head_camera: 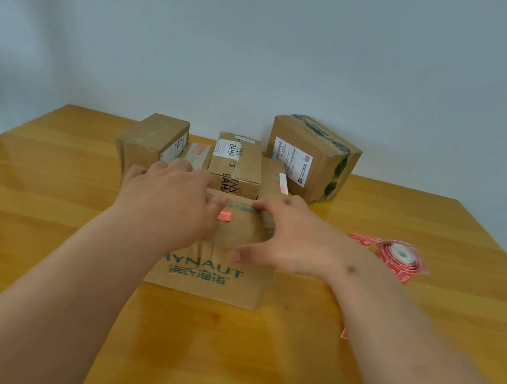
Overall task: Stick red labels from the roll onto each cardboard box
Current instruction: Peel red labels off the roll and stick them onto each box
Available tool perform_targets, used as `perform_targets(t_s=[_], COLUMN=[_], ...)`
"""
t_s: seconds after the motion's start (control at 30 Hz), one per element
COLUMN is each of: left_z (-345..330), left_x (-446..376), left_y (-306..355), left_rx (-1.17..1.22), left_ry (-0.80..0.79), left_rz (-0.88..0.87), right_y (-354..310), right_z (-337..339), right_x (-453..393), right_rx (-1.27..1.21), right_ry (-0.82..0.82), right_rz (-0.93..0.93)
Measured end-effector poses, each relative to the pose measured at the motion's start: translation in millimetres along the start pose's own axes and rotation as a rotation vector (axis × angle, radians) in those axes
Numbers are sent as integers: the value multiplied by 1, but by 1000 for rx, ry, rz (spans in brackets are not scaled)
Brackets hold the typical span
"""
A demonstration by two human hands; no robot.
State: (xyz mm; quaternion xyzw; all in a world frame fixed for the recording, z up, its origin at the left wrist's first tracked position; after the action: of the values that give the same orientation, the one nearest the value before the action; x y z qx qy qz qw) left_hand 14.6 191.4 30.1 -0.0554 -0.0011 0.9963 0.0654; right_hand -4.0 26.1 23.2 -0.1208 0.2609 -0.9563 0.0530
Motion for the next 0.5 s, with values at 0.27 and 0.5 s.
perform_targets(t_s=[0.27,0.5], left_z=[-11,-25], left_x=[-8,-27], left_y=[-22,-19], left_rx=[23,-8], left_ry=[-135,-19], left_rz=[22,22], right_y=[-21,20], right_z=[-28,-16], right_x=[-36,-35], right_rx=[-411,-255], right_ry=[55,190], right_rz=[208,90])
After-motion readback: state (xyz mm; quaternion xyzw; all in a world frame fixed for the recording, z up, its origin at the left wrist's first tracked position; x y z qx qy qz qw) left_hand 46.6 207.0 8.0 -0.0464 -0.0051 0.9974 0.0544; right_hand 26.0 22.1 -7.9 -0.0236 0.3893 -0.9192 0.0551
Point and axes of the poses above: each hand's wrist, its own x-axis away from the middle knuckle, its own z-axis out of the back of the hand, y = z × x, the point moved 3 cm from there along -x, towards the middle knuckle, and after that the axes turned 8 degrees about -x, right-handed, at the moved point
